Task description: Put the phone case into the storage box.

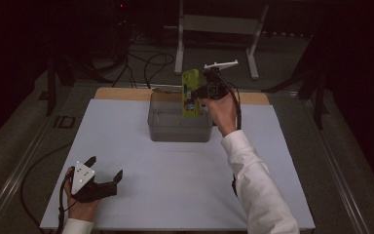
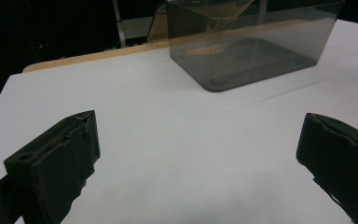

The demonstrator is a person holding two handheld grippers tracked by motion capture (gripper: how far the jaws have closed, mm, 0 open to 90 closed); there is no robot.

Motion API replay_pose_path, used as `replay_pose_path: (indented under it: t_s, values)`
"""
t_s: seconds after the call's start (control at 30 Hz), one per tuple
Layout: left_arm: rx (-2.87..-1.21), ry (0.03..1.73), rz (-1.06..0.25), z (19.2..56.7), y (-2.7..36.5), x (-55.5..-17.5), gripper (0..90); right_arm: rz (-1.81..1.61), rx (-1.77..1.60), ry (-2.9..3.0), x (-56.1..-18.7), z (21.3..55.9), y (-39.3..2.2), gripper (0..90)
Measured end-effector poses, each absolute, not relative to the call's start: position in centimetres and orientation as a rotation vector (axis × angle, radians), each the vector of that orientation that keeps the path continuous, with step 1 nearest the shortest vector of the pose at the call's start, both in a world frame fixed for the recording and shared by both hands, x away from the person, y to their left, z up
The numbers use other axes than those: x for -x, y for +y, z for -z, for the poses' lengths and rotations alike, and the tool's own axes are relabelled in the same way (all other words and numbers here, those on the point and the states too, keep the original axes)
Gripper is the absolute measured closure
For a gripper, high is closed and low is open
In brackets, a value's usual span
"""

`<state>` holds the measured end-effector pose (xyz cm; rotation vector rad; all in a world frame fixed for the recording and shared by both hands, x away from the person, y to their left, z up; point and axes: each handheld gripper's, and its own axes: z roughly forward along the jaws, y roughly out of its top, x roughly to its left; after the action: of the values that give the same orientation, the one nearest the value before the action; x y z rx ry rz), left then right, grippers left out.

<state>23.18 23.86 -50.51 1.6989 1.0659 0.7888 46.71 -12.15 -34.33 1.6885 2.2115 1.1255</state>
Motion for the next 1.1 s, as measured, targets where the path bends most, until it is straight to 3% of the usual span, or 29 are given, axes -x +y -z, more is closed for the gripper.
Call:
replay_pose_path:
  t_s: [1.1]
  values:
    - [-1.705, 1.067, -0.787, 50.6, 23.8, -23.2, 0.0, -0.975, -1.797, 2.194, -48.2, 36.6, -12.7, 77.6]
